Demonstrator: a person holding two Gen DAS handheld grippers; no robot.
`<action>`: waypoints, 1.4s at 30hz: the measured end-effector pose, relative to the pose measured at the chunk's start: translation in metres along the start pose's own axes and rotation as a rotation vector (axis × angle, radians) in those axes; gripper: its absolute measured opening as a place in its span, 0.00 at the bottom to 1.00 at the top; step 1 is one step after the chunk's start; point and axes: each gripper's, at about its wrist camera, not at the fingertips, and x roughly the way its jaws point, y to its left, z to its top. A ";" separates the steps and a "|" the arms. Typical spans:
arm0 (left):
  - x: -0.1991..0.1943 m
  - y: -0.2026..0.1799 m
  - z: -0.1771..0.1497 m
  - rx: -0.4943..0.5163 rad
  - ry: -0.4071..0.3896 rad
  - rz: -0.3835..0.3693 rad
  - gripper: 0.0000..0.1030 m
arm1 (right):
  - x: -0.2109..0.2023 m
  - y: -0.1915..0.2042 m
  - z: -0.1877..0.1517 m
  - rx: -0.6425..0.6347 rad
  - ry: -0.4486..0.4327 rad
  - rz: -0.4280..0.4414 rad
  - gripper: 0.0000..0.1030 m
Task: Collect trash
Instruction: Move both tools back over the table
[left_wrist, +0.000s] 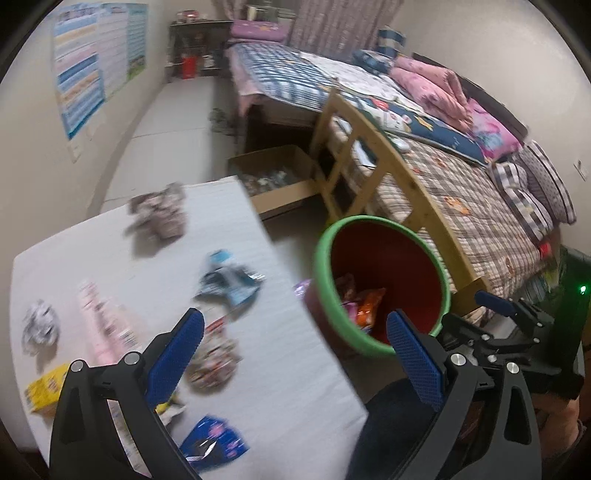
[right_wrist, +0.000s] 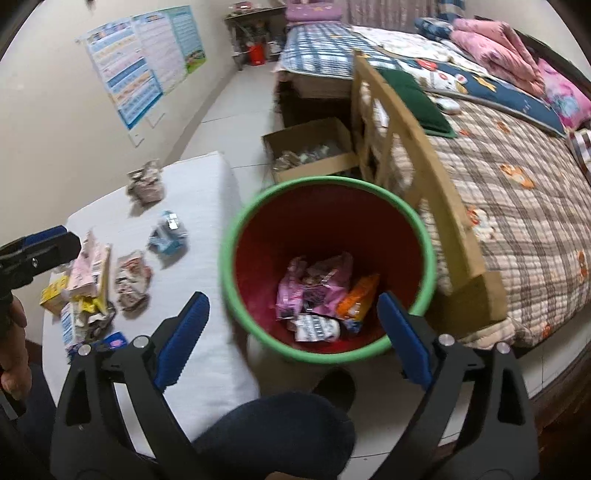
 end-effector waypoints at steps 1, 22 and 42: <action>-0.006 0.009 -0.005 -0.016 -0.003 0.011 0.92 | -0.001 0.009 0.000 -0.010 0.001 0.009 0.90; -0.094 0.168 -0.116 -0.243 -0.064 0.258 0.92 | 0.006 0.161 -0.022 -0.205 0.053 0.119 0.94; -0.111 0.225 -0.140 -0.229 -0.019 0.255 0.92 | 0.019 0.216 -0.033 -0.210 0.083 0.085 0.95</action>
